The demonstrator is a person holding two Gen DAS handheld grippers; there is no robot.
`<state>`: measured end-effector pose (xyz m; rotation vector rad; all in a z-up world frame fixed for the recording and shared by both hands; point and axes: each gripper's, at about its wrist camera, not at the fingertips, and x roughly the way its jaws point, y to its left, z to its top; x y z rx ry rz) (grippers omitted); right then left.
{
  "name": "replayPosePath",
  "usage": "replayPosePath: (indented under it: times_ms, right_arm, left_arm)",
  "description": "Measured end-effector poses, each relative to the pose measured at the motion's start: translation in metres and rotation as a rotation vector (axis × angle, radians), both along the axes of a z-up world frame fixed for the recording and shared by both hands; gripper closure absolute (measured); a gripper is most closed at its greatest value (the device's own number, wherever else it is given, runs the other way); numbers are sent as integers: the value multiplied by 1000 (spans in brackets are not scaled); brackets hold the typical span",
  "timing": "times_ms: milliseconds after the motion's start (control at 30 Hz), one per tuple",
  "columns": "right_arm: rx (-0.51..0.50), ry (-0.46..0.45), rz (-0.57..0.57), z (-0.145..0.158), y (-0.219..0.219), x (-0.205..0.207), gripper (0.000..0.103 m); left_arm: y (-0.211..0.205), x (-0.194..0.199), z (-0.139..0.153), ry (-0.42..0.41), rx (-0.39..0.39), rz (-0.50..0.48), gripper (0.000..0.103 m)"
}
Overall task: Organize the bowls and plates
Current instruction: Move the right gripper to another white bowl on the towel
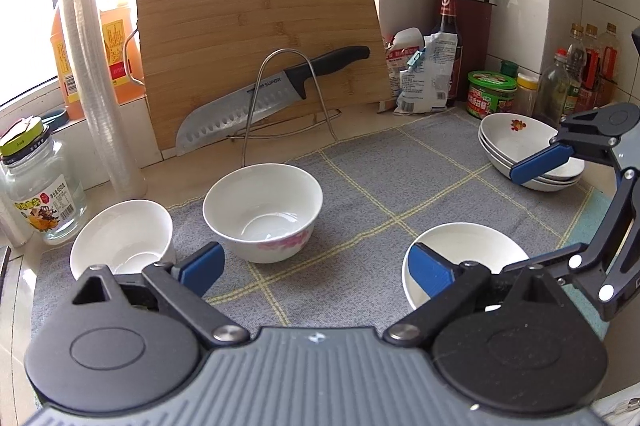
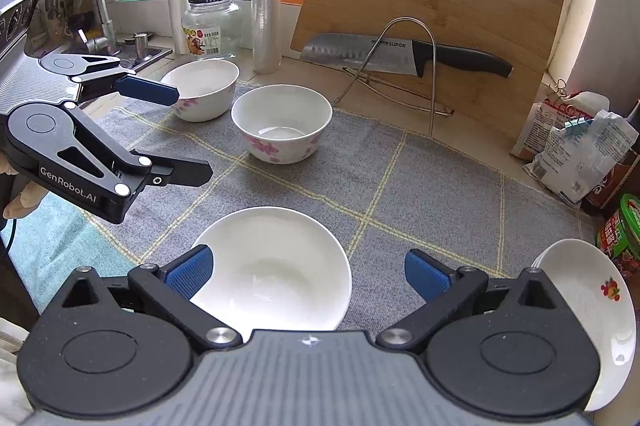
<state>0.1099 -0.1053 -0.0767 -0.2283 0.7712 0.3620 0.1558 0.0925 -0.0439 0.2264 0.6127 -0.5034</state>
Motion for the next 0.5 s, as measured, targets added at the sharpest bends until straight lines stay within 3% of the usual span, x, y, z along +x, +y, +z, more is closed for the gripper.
replayPosePath:
  times_ms: [500]
  right_arm:
    - [33, 61, 85, 11, -3, 61, 0]
  left_arm:
    - [5, 26, -13, -19, 31, 83, 5]
